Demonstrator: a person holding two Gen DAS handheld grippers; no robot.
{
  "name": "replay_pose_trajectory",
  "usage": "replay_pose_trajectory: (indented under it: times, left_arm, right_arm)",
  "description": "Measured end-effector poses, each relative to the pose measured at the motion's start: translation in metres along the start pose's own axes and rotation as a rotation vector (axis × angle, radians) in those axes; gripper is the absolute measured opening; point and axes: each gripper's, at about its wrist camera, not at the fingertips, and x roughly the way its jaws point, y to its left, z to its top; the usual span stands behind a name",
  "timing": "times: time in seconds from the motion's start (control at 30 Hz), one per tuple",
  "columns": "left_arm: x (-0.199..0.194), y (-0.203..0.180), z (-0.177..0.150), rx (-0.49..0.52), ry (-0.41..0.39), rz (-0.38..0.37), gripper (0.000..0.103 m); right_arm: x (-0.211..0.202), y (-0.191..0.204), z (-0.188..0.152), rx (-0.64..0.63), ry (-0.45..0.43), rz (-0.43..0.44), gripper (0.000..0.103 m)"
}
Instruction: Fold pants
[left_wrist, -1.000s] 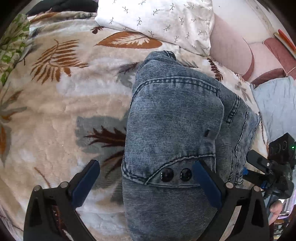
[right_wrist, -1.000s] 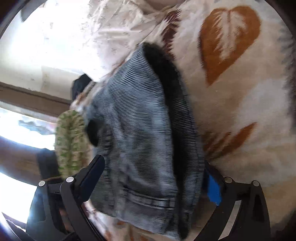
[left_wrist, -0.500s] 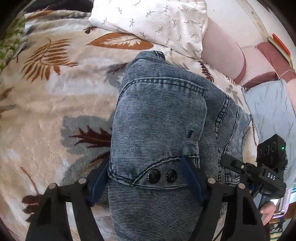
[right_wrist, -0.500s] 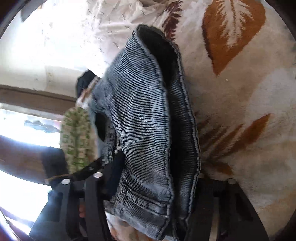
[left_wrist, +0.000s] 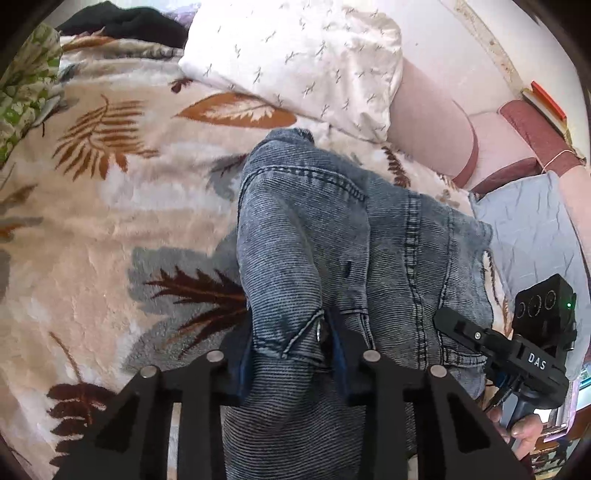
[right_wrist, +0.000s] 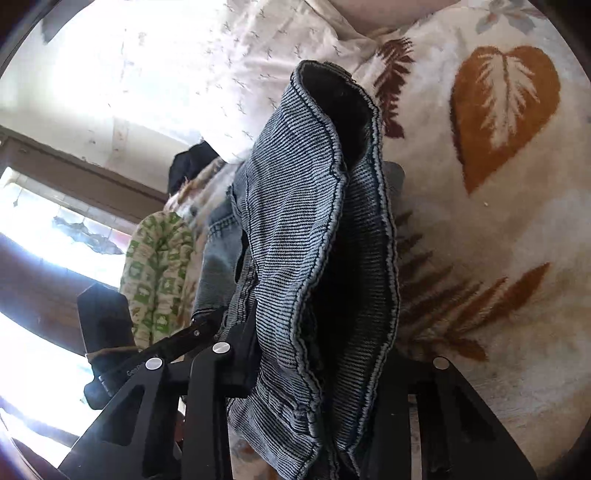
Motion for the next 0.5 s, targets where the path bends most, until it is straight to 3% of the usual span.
replay_pose_trajectory:
  times: [0.23,0.5]
  left_arm:
    - [-0.042,-0.021,0.009,0.029,-0.097,-0.013,0.035]
    - [-0.105,-0.042,0.012,0.062,-0.247,-0.017,0.035]
  right_arm:
    - [-0.024,0.027,0.005,-0.098,-0.091,0.046,0.029]
    - [-0.056,0.066,0.002,-0.240,-0.214,0.161,0.029]
